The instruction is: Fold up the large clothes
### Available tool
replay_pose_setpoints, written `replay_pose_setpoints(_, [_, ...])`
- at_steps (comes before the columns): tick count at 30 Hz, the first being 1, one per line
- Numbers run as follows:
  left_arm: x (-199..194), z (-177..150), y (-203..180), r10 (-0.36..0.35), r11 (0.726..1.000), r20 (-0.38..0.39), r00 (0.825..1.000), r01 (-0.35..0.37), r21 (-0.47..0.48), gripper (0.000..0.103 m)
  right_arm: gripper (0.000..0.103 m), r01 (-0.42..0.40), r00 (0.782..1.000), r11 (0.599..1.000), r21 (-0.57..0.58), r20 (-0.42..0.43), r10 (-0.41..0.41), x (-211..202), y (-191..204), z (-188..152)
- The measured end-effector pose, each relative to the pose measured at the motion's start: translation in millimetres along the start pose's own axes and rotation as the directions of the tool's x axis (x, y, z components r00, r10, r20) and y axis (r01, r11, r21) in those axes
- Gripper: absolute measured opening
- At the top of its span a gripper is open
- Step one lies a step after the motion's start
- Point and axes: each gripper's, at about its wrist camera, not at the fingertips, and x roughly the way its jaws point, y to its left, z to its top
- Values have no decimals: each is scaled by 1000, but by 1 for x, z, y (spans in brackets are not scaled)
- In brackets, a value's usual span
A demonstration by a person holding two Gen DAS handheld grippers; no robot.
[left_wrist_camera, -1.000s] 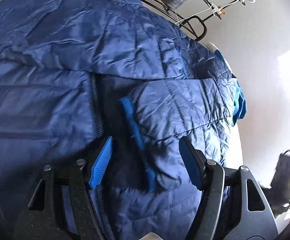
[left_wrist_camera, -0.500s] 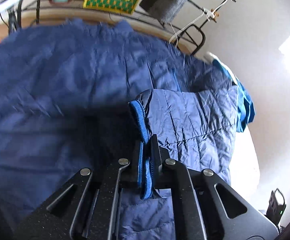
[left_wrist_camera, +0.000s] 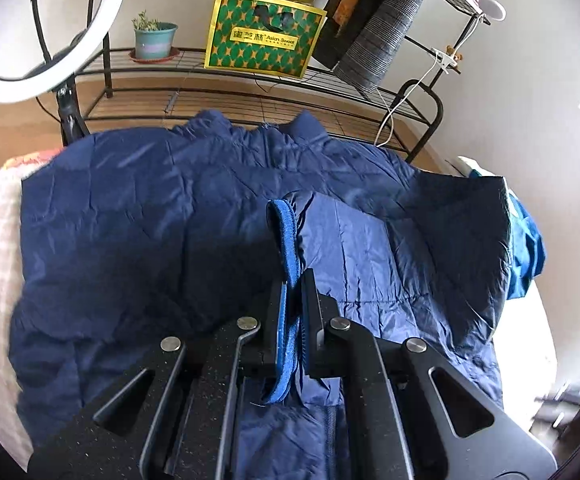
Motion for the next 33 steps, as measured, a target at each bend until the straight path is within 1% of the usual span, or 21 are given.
replay_pose_setpoints(1, [0,2,0,7,1000,5,1000,-7,6,4,34,25,999,1000,-6,40,-24,-1,-4,18])
replay_pose_setpoints(3, [0,7,5,21,1000,17,1000,-21,18,4,34,34,997,999,-15,75,-33,4,-11,44])
replay_pose_setpoints(4, [-1,9,7,28,999,23,999,-29,23,4,34,59,994,998,-39,90,-55,10,-13,57])
replay_pose_setpoints(6, [-3,14,17,50,998,42,998,-51,30,4,34,122,987,991,-55,113,-115,23,-16,78])
replay_pose_setpoints(8, [-4,19,29,81,996,60,995,-82,28,4,34,125,987,991,-44,112,-119,41,-20,96])
replay_pose_setpoints(13, [1,27,69,131,991,70,989,-130,-26,4,34,168,979,984,-59,128,-160,79,-28,130])
replay_pose_setpoints(14, [4,30,77,143,989,69,987,-141,-37,4,34,178,977,982,-60,132,-169,84,-28,127])
replay_pose_setpoints(15, [5,31,82,151,988,70,986,-148,-44,4,34,189,974,980,-65,140,-178,91,-28,135])
replay_pose_setpoints(20, [21,35,107,195,979,63,979,-192,-64,4,34,185,971,978,-98,169,-167,112,-15,163])
replay_pose_setpoints(23, [31,38,121,214,975,62,975,-209,-78,4,34,240,962,966,-99,156,-223,127,-16,168])
replay_pose_setpoints(25, [39,38,128,232,971,57,971,-227,-78,4,34,261,960,963,-73,124,-251,138,-24,167])
replay_pose_setpoints(27, [50,37,134,243,968,38,969,-239,-72,4,34,237,968,971,-36,89,-233,142,-36,161])
replay_pose_setpoints(28, [55,34,136,247,967,27,969,-245,-65,4,34,222,972,975,-17,88,-219,138,-43,156])
replay_pose_setpoints(31, [69,29,134,267,963,6,964,-267,-25,4,34,171,977,984,55,117,-176,117,-62,147])
replay_pose_setpoints(33, [71,27,132,267,964,14,964,-267,-16,4,36,156,975,983,94,147,-168,104,-71,145])
